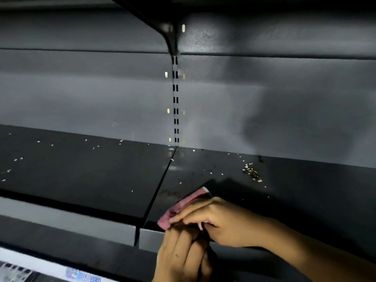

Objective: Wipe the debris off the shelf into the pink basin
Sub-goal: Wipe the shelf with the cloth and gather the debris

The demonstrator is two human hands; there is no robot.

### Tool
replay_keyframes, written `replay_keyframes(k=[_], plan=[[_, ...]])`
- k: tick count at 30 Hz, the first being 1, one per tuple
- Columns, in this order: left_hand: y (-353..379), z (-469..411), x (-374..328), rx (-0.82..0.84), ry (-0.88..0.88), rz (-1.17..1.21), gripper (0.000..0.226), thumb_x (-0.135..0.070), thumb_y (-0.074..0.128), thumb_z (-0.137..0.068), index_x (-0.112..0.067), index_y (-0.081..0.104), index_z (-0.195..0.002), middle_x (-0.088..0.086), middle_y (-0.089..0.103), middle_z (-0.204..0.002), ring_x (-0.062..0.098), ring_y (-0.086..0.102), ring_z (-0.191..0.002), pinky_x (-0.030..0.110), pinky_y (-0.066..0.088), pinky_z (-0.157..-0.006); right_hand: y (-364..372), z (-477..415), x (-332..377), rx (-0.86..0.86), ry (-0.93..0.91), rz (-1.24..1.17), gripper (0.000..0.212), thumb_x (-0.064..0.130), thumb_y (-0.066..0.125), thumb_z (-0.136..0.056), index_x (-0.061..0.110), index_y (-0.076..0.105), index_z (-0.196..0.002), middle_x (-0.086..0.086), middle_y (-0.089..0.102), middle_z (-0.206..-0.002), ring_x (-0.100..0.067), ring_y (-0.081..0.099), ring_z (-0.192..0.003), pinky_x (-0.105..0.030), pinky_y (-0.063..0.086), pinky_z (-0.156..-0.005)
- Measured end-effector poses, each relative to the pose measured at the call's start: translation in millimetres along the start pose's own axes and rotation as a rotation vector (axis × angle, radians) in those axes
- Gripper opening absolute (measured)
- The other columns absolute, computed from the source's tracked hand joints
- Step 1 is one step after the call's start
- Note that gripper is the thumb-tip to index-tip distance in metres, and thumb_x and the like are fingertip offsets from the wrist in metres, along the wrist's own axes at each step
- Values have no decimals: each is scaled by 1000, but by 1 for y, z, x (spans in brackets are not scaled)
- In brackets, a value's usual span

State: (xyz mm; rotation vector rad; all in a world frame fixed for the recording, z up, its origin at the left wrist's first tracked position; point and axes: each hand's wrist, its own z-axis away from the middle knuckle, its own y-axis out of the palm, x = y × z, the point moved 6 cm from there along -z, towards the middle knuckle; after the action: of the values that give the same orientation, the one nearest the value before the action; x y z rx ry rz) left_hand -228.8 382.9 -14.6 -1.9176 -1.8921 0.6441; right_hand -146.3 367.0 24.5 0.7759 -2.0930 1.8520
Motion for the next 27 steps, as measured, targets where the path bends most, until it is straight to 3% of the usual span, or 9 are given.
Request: replay_keyframes(k=[3, 6, 9, 13, 15, 17, 19, 22, 27], plan=[[4, 6, -1, 143, 167, -237, 27, -31, 21, -90, -22, 46, -88, -2, 44, -89, 12, 43, -80, 22, 36, -70, 9, -20, 0, 67, -47, 47, 49, -14, 55, -77, 10, 62, -120, -2, 59, -132, -6, 47, -126, -5, 21, -109], [-1, -2, -3, -16, 35, -101, 22, -23, 30, -87, -17, 50, -83, 7, 57, -79, 18, 44, -76, 27, 35, -68, 14, -38, -14, 53, -23, 137, 52, -15, 55, -76, 13, 61, -120, -1, 59, -132, -9, 48, -125, -2, 15, -108], [-2, -4, -12, -56, 69, -58, 18, -22, 31, -86, -18, 48, -81, 7, 64, -63, 19, 42, -71, 27, 31, -64, 6, -52, -40, -72, 31, 253, 51, -15, 55, -73, 11, 64, -116, -2, 62, -128, -10, 54, -121, -15, 25, -113], [-7, -6, -7, -15, 41, -71, 12, -16, 46, -71, -18, 49, -83, 9, 69, -72, 21, 48, -77, 27, 33, -63, -29, -64, -77, -200, 197, 365, 52, -14, 48, -71, 14, 68, -110, 4, 63, -127, -7, 53, -123, -30, 39, -108], [-6, -5, -11, 11, 37, -47, 14, -17, 49, -67, -18, 48, -82, 8, 66, -67, 20, 47, -75, 27, 34, -63, -49, -58, -84, -285, 290, 288, 63, -19, 42, -69, 17, 65, -116, 5, 60, -130, -9, 52, -124, -29, 38, -109], [-3, -3, -11, -16, 66, -38, 10, -17, 42, -77, -19, 49, -84, 8, 68, -72, 18, 50, -77, 25, 35, -65, -54, -47, -62, -329, 233, 167, 68, -22, 40, -66, 14, 63, -118, 1, 61, -129, -9, 54, -120, -17, 33, -110], [-5, -9, -6, 28, 131, -42, 16, -21, 34, -84, -21, 49, -85, 4, 66, -81, 14, 52, -74, 22, 37, -64, -30, -35, -29, -182, 52, 47, 67, -22, 41, -63, 13, 65, -115, 0, 64, -126, -2, 55, -117, -10, 32, -107], [1, -8, 1, 288, 228, -247, 21, -34, 29, -85, -27, 48, -85, -14, 56, -75, -3, 51, -65, 10, 41, -59, 16, -22, -5, 20, -89, 36, 61, -18, 46, -69, 14, 63, -118, 1, 61, -129, 0, 50, -122, -12, 31, -109], [2, -4, -10, 72, -9, -19, 16, -17, 46, -66, -19, 48, -82, 11, 65, -66, 20, 40, -70, 26, 28, -62, -11, -37, -66, -101, 168, 199, 62, -18, 43, -74, 14, 58, -125, 3, 51, -139, -6, 42, -131, -5, 13, -112]])
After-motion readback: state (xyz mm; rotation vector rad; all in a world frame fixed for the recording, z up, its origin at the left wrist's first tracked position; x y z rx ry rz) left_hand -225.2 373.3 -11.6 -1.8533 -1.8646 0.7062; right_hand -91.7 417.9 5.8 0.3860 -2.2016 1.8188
